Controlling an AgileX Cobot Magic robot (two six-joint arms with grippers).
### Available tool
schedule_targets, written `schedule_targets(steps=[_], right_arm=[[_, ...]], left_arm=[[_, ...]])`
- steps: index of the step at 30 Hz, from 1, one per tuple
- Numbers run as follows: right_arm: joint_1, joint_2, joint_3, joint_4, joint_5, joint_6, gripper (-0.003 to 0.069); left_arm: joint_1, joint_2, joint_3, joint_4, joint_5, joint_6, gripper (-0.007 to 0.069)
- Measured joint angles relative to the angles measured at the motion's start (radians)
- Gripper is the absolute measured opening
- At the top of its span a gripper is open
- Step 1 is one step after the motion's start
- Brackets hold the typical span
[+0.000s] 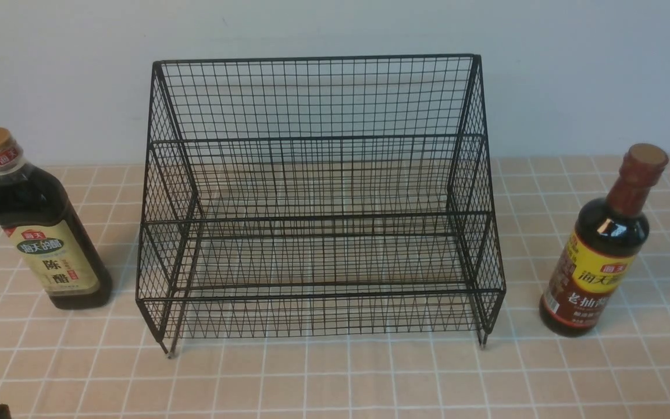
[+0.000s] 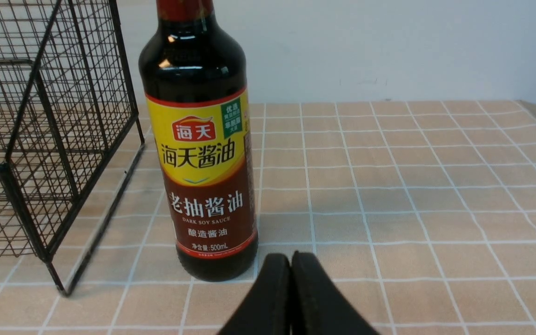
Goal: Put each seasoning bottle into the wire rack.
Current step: Use the left arm to grab the condiment bottle closest to it
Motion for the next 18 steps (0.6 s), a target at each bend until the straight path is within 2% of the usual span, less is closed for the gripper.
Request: schedule_targets(steps=[7, 12, 15, 18], right_arm=[[0.0, 0.0, 0.0, 0.0, 0.0, 0.0, -0.0015], [0.0, 0.0, 0.0, 0.0, 0.0, 0.0, -0.0015], [0.0, 0.0, 0.0, 0.0, 0.0, 0.0, -0.0015], [0.0, 0.0, 0.0, 0.0, 0.0, 0.0, -0.0015]], left_arm=[[0.0, 0.0, 0.0, -0.293, -0.27, -0.069, -0.0007], [0.0, 0.0, 0.0, -0.37, -0.437, -0.071, -0.0007], [0.0, 0.0, 0.0, -0.38, -0.5, -0.078, -0.0007], [0.0, 0.0, 0.0, -0.382, -0.644, -0.093, -0.0007]])
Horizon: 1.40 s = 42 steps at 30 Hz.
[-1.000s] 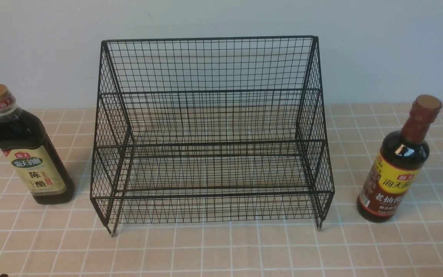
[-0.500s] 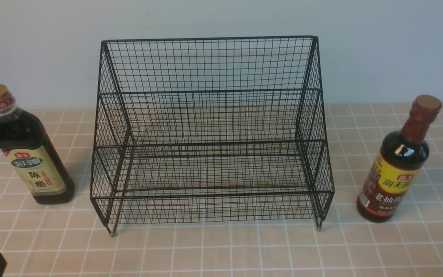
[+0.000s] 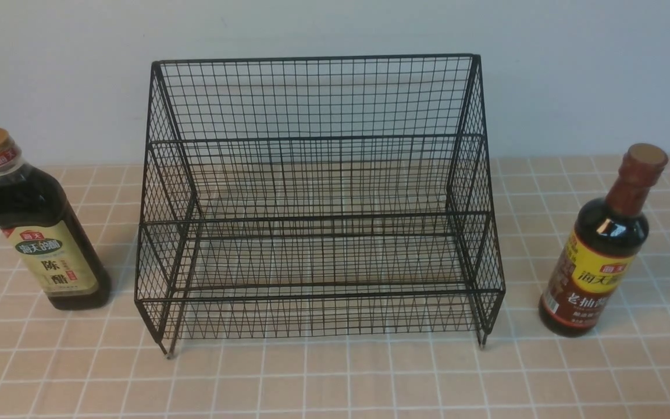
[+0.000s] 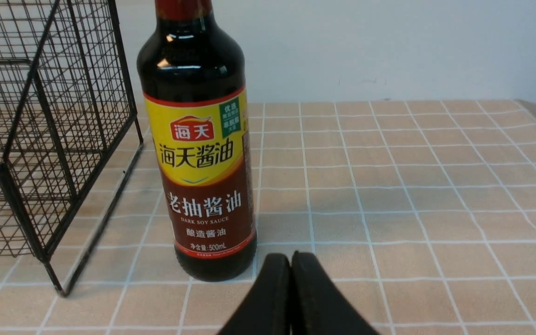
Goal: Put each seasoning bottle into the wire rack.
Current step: Use the left arm to grab the condiment bottle closest to it
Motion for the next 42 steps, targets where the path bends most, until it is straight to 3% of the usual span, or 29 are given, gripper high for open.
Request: schedule_targets(steps=[2, 6, 10, 14, 23, 27, 28, 33, 37, 42], right_arm=[[0.0, 0.0, 0.0, 0.0, 0.0, 0.0, -0.0015], [0.0, 0.0, 0.0, 0.0, 0.0, 0.0, -0.0015], [0.0, 0.0, 0.0, 0.0, 0.0, 0.0, -0.0015], [0.0, 0.0, 0.0, 0.0, 0.0, 0.0, -0.0015], [0.0, 0.0, 0.0, 0.0, 0.001, 0.0, -0.0015], [0.0, 0.0, 0.0, 0.0, 0.001, 0.0, -0.0015], [0.0, 0.0, 0.0, 0.0, 0.001, 0.0, -0.0015], [0.0, 0.0, 0.0, 0.0, 0.001, 0.0, -0.0015], [0.0, 0.0, 0.0, 0.0, 0.001, 0.0, -0.0015], [0.0, 0.0, 0.0, 0.0, 0.001, 0.0, -0.0015]], left_arm=[[0.0, 0.002, -0.003, 0.018, -0.102, 0.001, -0.0007], [0.0, 0.065, -0.084, 0.112, -0.118, 0.038, -0.0007], [0.0, 0.24, -0.258, 0.251, 0.055, 0.107, -0.0007], [0.0, 0.5, -0.402, 0.294, 0.22, 0.151, -0.0007], [0.0, 0.793, -0.488, 0.302, 0.237, 0.185, 0.0055], [0.018, 0.894, -0.489, 0.29, 0.138, 0.187, 0.02], [0.036, 0.916, -0.489, 0.273, 0.109, 0.188, 0.0268], [0.097, 0.979, -0.49, 0.215, -0.004, 0.191, 0.0429], [0.113, 1.058, -0.49, 0.209, -0.112, 0.191, 0.0506], [0.114, 1.138, -0.49, 0.235, -0.135, 0.181, 0.0521]])
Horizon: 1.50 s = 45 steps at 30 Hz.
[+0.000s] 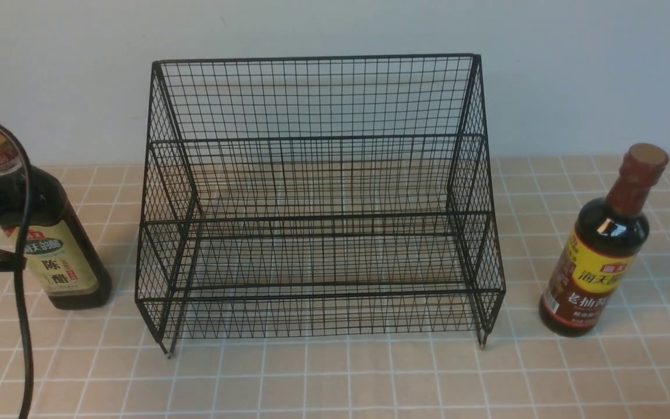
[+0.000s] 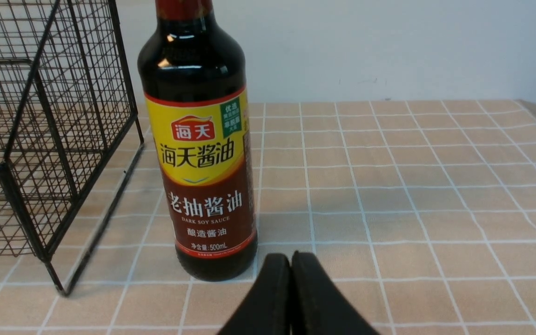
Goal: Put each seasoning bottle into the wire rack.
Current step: Use the left arm to grab the condiment bottle closest to it
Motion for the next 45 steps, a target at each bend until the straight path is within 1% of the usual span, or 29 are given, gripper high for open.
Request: schedule_targets(steps=[1, 5, 10, 20, 27, 30, 31, 32, 33, 39, 42, 45], right_arm=[[0.0, 0.0, 0.0, 0.0, 0.0, 0.0, -0.0015], [0.0, 0.0, 0.0, 0.0, 0.0, 0.0, -0.0015], [0.0, 0.0, 0.0, 0.0, 0.0, 0.0, -0.0015], [0.0, 0.0, 0.0, 0.0, 0.0, 0.0, -0.0015], [0.0, 0.0, 0.0, 0.0, 0.0, 0.0, -0.0015], [0.0, 0.0, 0.0, 0.0, 0.0, 0.0, -0.0015], [0.0, 0.0, 0.0, 0.0, 0.0, 0.0, -0.0015], [0.0, 0.0, 0.0, 0.0, 0.0, 0.0, -0.0015], [0.0, 0.0, 0.0, 0.0, 0.0, 0.0, -0.0015], [0.0, 0.0, 0.0, 0.0, 0.0, 0.0, -0.0015], [0.0, 0.0, 0.0, 0.0, 0.0, 0.0, -0.0015], [0.0, 0.0, 0.0, 0.0, 0.0, 0.0, -0.0015]], left_arm=[[0.0, 0.024, 0.0, 0.023, -0.003, -0.004, 0.0521], [0.0, 0.065, -0.001, 0.048, -0.035, -0.007, 0.0521], [0.0, 0.127, -0.032, 0.051, -0.075, -0.007, 0.0521], [0.0, 0.262, -0.118, 0.051, -0.079, -0.007, 0.0521], [0.0, 0.346, -0.134, 0.051, -0.158, -0.007, 0.0517], [0.0, 0.369, -0.136, 0.052, -0.196, -0.007, 0.0472], [0.0, 0.377, -0.138, 0.053, -0.208, -0.007, 0.0395], [0.0, 0.379, -0.138, 0.053, -0.212, -0.011, 0.0353], [0.0, 0.379, -0.138, 0.052, -0.213, -0.025, 0.0332], [0.0, 0.367, -0.138, 0.071, -0.201, -0.031, 0.0329], [0.0, 0.31, -0.131, 0.093, -0.135, -0.01, 0.0309], [0.0, 0.219, -0.124, 0.092, -0.085, 0.038, 0.0304]])
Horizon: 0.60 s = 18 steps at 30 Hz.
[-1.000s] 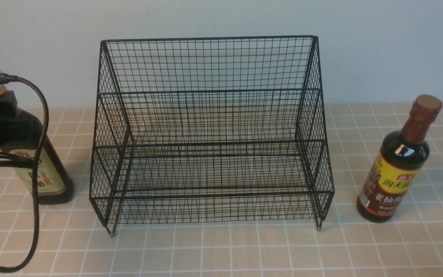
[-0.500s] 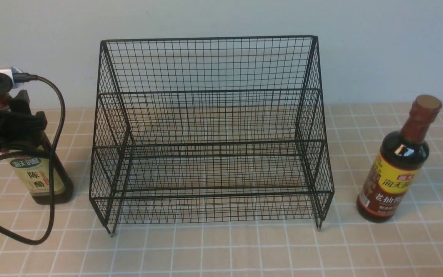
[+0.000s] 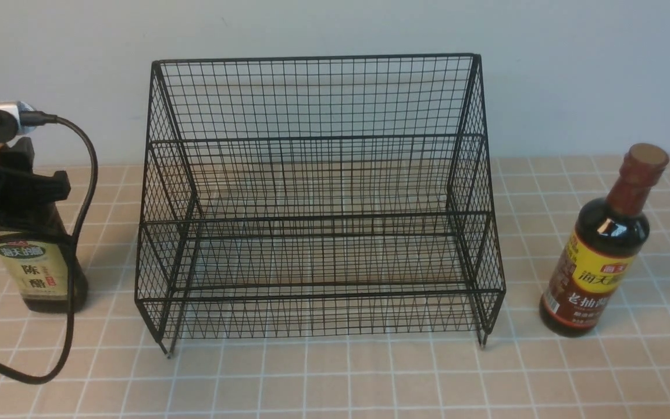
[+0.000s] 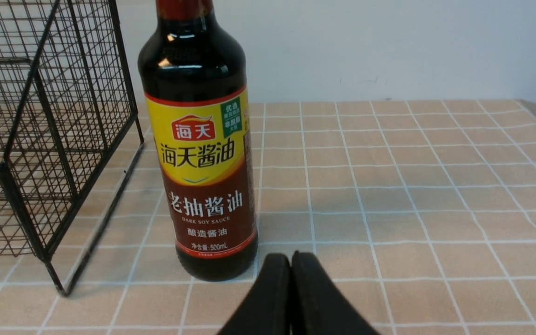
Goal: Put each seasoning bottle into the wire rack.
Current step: Use the left arm to put the condiment bottle back on the shelf
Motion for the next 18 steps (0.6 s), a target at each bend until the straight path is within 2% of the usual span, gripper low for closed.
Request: schedule_targets(steps=[12, 18], right_arm=[[0.0, 0.0, 0.0, 0.0, 0.0, 0.0, -0.0015], [0.0, 0.0, 0.0, 0.0, 0.0, 0.0, -0.0015]], left_arm=[[0.0, -0.282, -0.008, 0.001, 0.09, 0.038, 0.0304], [-0.009, -0.371, -0.12, 0.0, 0.248, 0.027, 0.0304]])
